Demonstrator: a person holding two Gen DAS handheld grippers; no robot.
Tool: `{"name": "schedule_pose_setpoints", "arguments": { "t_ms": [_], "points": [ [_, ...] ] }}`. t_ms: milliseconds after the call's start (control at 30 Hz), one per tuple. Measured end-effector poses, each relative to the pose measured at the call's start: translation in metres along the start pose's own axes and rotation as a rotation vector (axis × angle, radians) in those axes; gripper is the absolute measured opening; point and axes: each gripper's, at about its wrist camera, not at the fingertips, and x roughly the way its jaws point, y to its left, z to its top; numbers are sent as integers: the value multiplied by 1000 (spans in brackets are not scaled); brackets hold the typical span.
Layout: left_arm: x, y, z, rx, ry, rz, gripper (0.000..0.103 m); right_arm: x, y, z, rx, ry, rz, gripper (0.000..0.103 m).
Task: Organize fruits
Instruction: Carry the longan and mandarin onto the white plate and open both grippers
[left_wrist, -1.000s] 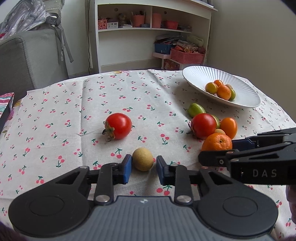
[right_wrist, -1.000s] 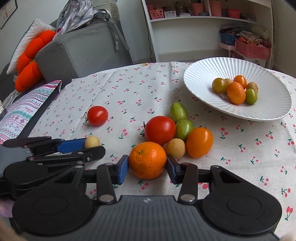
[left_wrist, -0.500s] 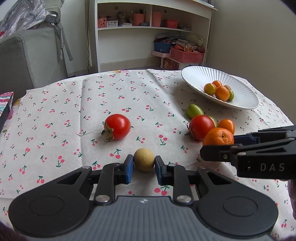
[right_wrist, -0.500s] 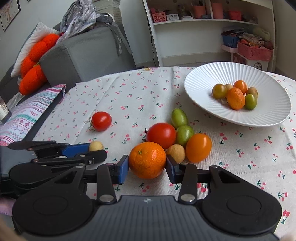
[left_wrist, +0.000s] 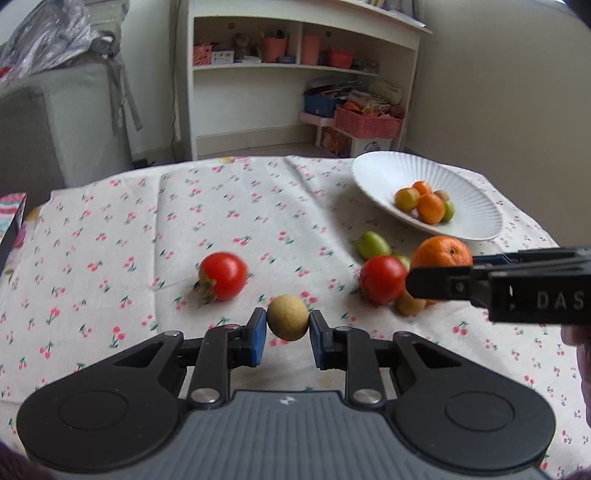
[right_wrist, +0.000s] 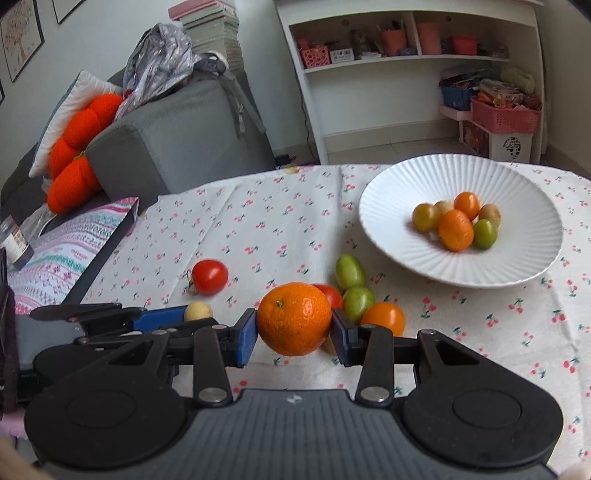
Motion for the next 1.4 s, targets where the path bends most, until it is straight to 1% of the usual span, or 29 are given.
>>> {"name": "schedule_pose_setpoints", "arguments": {
  "t_ms": [167, 300, 400, 567, 700, 800, 1000, 1100, 1400],
  "points": [
    [-2, -15, 7, 8, -15, -37, 11, -8, -12, 8, 36, -34, -13, 39],
    [1, -28, 14, 10, -22, -50, 11, -14, -24, 12, 56, -56, -31, 39],
    [4, -39, 22, 15, -33, -62, 11, -18, -34, 15, 64, -75, -56, 39],
    [11, -58, 35, 48, -49, -94, 11, -22, -61, 16, 109, -96, -124, 39],
    [22, -71, 44, 66, -46, -115, 11, -25, -82, 20, 142, -109, -166, 39],
    [33, -77, 51, 78, -41, -123, 11, -24, -91, 23, 137, -116, -189, 39],
    [55, -88, 71, 86, -33, -143, 11, -14, -107, 35, 135, -111, -199, 39],
    [65, -95, 77, 106, -29, -154, 11, -7, -116, 38, 123, -104, -203, 39],
    [100, -109, 82, 166, 3, -160, 11, 9, -133, 39, 88, -67, -219, 39]
  ]
}}
